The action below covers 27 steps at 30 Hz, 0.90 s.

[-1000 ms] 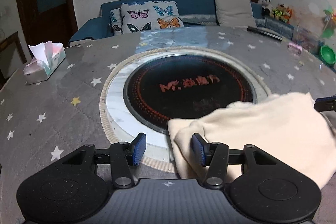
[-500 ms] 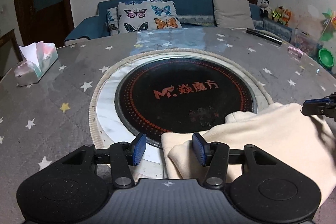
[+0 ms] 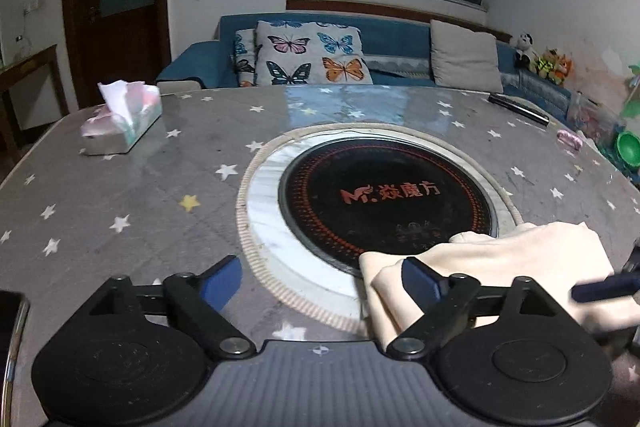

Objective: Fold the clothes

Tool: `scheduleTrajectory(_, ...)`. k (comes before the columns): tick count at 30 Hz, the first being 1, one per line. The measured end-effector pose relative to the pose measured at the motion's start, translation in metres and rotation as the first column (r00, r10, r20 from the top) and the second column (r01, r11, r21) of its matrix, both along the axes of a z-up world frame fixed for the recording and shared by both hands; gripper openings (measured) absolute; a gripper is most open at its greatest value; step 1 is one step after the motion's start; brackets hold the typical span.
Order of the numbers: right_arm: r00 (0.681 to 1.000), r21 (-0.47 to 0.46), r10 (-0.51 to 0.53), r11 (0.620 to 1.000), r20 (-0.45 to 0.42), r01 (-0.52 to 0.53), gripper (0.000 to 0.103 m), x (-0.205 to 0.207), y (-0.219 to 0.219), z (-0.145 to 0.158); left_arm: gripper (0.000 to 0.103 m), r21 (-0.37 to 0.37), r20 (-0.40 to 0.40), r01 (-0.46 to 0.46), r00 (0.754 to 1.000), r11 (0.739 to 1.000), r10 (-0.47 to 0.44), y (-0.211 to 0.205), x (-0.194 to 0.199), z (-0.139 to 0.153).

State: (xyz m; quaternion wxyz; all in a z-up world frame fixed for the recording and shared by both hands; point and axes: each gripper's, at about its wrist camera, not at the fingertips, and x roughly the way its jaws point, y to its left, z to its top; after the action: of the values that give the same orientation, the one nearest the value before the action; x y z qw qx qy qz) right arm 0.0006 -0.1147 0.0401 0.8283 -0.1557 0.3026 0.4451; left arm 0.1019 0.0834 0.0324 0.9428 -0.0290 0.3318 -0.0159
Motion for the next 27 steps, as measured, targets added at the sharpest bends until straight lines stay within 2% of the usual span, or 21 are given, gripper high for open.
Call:
scheduleTrajectory(4,0.99,-0.08,0.122,0.99,0.069,-0.117,0.046,-0.024,0.039,-0.006,0.091,-0.05,-0.018,-0.027,1.0,0.998,0.026,0.009,-0.011,0.002)
scheduleTrajectory(7,0.975,-0.161,0.188,0.973,0.119,-0.168,0.047,-0.041,0.065,-0.015,0.091,-0.109,-0.047,-0.048,0.998,0.993,0.043,0.015,-0.016,-0.001)
scheduleTrajectory(11,0.957,-0.246,0.232,0.952,0.177,-0.185,0.046,-0.054,0.089,-0.027,0.091,-0.217,-0.095,-0.068,0.994,0.974,0.048,0.022,-0.019,-0.005)
scheduleTrajectory(14,0.938,-0.301,0.247,0.938,0.244,-0.169,0.043,-0.065,0.099,-0.035,0.091,-0.292,-0.127,-0.072,0.991,0.954,0.036,0.022,-0.018,-0.01)
scheduleTrajectory(16,0.932,-0.315,0.238,0.938,0.272,-0.148,0.032,-0.069,0.102,-0.038,0.091,-0.335,-0.156,-0.083,0.987,0.939,0.031,0.021,-0.015,-0.014)
scheduleTrajectory(17,0.934,-0.312,0.227,0.94,0.276,-0.136,0.03,-0.068,0.102,-0.038,0.091,-0.356,-0.17,-0.089,0.985,0.93,0.03,0.02,-0.014,-0.016)
scheduleTrajectory(19,0.944,-0.284,0.196,0.952,0.265,-0.118,0.017,-0.064,0.099,-0.035,0.091,-0.396,-0.194,-0.102,0.981,0.913,0.026,0.018,-0.011,-0.019)
scheduleTrajectory(21,0.956,-0.238,0.162,0.966,0.244,-0.103,0.013,-0.06,0.093,-0.029,0.091,-0.434,-0.216,-0.115,0.976,0.893,0.021,0.016,-0.008,-0.022)
scheduleTrajectory(27,0.981,-0.072,0.074,0.995,0.177,-0.062,0.01,-0.047,0.064,-0.003,0.088,-0.531,-0.258,-0.154,0.966,0.833,0.014,0.011,0.001,-0.026)
